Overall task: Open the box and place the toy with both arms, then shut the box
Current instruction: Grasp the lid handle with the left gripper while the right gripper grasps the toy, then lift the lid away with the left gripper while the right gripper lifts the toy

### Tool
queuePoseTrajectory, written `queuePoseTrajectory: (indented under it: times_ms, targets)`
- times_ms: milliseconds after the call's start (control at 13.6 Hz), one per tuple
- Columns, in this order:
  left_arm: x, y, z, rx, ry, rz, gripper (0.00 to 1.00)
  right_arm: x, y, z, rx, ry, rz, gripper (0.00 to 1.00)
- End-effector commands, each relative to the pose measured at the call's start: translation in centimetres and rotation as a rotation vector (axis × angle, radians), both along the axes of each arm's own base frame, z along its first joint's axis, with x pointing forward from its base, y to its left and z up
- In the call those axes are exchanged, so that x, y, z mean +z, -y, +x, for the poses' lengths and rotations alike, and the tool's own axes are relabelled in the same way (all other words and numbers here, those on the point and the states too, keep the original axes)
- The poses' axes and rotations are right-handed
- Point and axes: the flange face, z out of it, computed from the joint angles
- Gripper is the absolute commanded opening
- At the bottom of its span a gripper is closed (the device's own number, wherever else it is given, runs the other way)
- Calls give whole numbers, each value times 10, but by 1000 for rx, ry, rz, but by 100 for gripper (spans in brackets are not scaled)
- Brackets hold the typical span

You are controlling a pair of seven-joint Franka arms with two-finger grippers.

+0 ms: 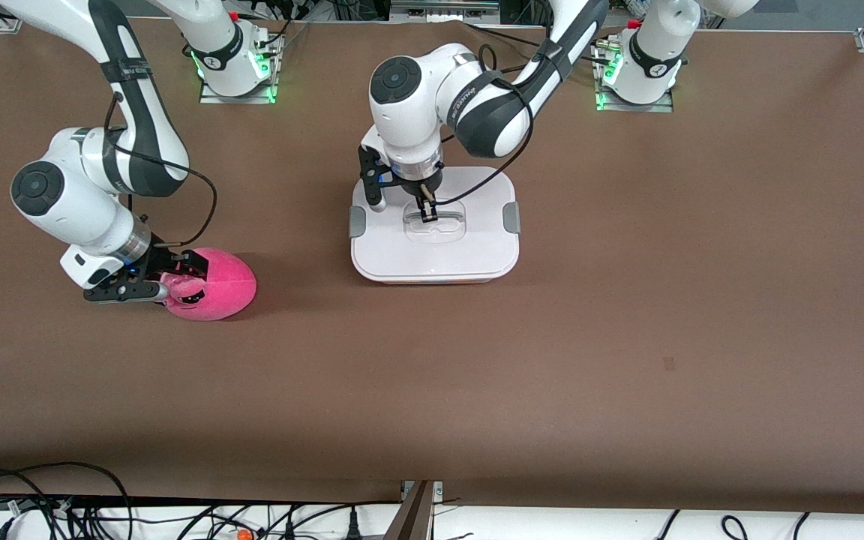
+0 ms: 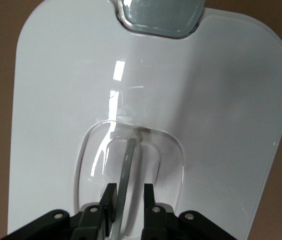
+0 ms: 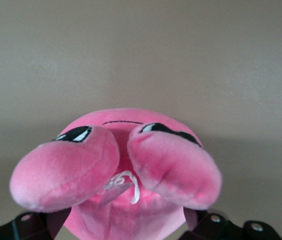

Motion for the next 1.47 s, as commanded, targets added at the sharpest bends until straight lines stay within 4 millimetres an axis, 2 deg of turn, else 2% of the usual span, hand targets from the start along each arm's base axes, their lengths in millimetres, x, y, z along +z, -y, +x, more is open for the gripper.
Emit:
queuePoseTrajectory:
  times_ms: [0,147,221,294,588,735,809,882,1029,1103,1250,1324,1397]
  targets:
    - [14,-1,0,-19,15,31,0,-5,-1,-4,5,9,15,79]
    - [21,-3,-2,-15,11,38,0,-3,-3,-5,11,6,17,27]
    - [24,-5,-3,-14,2,49,0,-3,-4,-5,14,4,17,6]
    - [31,-7,-5,-12,1,52,0,-3,-4,-5,15,4,16,0]
    - [58,-22,-2,5,-8,66,0,6,-5,-1,27,0,18,0]
    - [69,-37,8,36,-22,69,0,24,-8,4,55,-12,22,0]
    - [79,-54,19,68,-27,71,0,37,-11,8,62,-32,27,0]
    - [91,-76,32,107,-36,78,0,51,-13,14,66,-52,30,0]
    - [135,-150,71,246,-57,52,0,82,-23,22,95,-99,32,0]
    - [150,-186,87,310,-66,44,0,97,-38,24,135,-118,35,0]
    - [154,-265,125,385,-91,63,0,123,-69,25,188,-155,39,0]
    - [156,-296,138,376,-98,58,0,131,-89,22,219,-169,35,0]
    - [155,-336,152,421,-110,51,0,138,-112,19,259,-174,27,0]
